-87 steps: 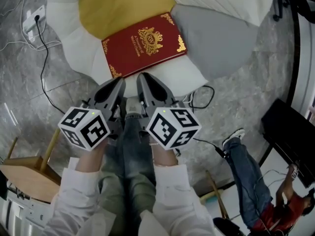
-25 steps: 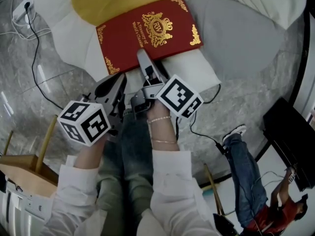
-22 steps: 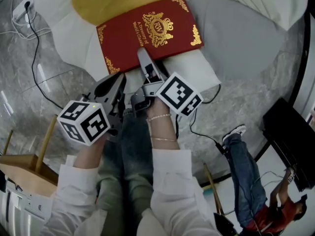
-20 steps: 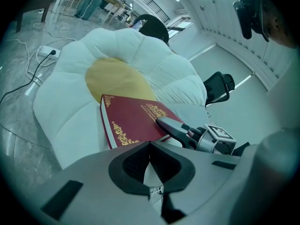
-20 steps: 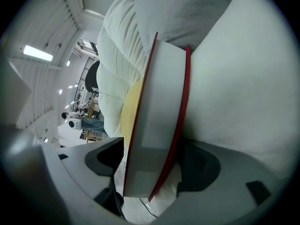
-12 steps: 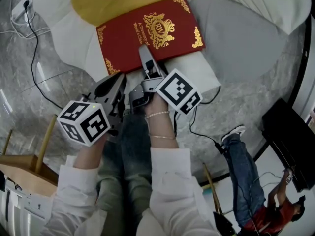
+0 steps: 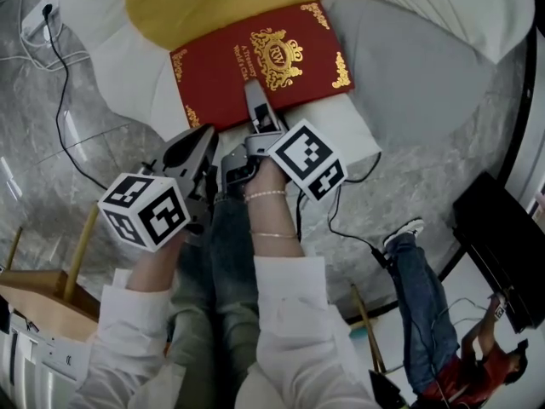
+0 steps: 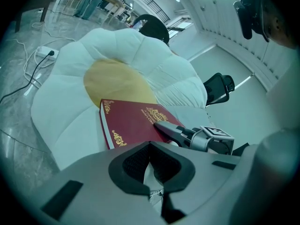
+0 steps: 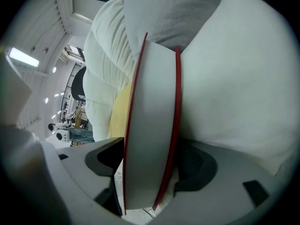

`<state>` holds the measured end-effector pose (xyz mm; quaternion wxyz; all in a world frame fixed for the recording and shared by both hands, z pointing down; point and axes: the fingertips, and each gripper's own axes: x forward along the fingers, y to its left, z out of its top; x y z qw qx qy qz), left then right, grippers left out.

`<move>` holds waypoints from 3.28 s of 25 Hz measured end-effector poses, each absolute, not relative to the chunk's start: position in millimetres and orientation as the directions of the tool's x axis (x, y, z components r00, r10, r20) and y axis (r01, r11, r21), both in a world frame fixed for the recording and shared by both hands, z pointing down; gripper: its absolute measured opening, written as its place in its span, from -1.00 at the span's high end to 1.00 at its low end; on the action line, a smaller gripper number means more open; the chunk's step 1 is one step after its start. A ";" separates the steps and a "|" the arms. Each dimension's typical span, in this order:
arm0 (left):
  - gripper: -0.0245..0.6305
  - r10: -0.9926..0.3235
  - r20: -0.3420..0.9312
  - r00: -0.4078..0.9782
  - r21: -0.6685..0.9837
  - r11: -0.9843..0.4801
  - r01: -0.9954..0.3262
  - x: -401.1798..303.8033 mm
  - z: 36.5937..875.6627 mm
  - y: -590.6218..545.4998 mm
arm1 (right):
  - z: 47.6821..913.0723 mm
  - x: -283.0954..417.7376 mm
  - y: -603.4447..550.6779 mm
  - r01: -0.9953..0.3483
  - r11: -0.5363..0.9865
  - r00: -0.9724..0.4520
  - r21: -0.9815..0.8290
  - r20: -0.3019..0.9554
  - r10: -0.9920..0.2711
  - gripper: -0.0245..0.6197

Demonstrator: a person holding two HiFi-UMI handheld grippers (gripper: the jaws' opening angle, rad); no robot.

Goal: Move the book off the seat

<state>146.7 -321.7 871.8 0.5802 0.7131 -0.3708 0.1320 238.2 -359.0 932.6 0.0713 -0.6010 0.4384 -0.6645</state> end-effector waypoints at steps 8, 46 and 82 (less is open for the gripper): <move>0.91 -0.357 0.615 0.703 0.725 -0.092 -0.682 149.6 870.2 -317.5 | 929.7 238.3 -358.6 -0.440 -0.613 -0.235 -0.656 0.743 -0.627 -0.06; 0.91 -0.538 0.484 0.690 0.663 -0.289 -0.690 136.2 647.1 -399.5 | 707.6 242.7 -420.8 -0.456 -0.406 -0.267 -0.792 0.557 -0.786 0.10; 0.91 -0.712 0.159 0.684 0.426 -0.575 -0.698 125.0 166.9 -380.0 | 215.6 271.0 -392.4 -0.416 0.107 -0.349 -0.903 0.049 -0.936 0.13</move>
